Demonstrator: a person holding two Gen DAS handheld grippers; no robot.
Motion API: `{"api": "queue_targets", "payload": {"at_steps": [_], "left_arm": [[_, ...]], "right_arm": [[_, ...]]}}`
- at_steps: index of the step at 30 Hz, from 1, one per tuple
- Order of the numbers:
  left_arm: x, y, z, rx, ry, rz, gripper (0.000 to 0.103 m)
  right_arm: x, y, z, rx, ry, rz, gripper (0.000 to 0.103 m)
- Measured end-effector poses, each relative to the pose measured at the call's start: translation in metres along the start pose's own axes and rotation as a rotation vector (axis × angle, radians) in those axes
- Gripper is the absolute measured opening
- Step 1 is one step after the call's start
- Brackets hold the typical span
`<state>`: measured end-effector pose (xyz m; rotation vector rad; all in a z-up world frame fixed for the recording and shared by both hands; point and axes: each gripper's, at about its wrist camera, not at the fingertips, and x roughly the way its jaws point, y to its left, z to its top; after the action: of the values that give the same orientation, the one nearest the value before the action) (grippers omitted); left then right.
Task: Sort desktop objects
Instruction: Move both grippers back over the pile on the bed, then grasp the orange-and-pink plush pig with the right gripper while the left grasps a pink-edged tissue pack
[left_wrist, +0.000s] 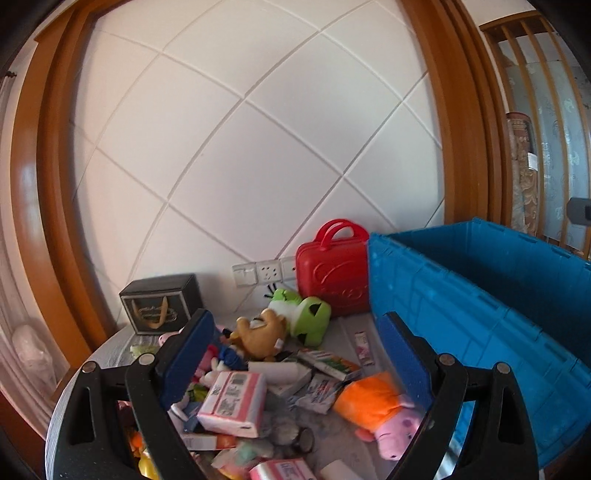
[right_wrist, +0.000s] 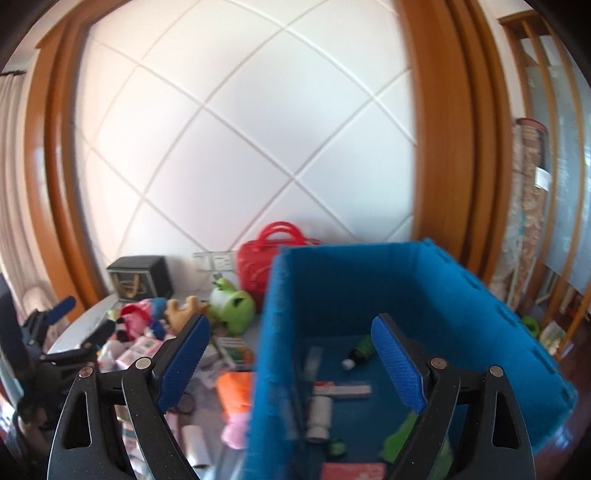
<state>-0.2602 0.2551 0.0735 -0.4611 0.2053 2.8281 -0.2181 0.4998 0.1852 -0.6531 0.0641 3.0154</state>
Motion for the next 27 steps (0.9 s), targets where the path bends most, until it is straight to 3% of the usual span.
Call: {"api": "queue_targets", "payload": {"at_steps": [7,12,17,23,27], "left_arm": [[0.037,0.083,-0.048,0.018,0.131,0.036,0.092],[0.058,0.118,-0.072,0.022,0.194,0.019,0.092],[0.088,0.121,-0.088,0.047,0.251,-0.019,0.092],[0.128,0.114,-0.101,0.008,0.336,-0.058,0.092],[0.15,0.101,-0.105,0.029,0.379,-0.065,0.092]], "right_arm": [[0.062,0.102,-0.014,-0.047,0.091,0.121,0.091],[0.147,0.148,-0.073,-0.083,0.274,0.137,0.094],[0.231,0.145,-0.142,-0.074,0.506,0.078,0.094],[0.301,0.12,-0.189,-0.099,0.683,0.001,0.094],[0.325,0.104,-0.206,-0.121,0.739,-0.029,0.094]]}}
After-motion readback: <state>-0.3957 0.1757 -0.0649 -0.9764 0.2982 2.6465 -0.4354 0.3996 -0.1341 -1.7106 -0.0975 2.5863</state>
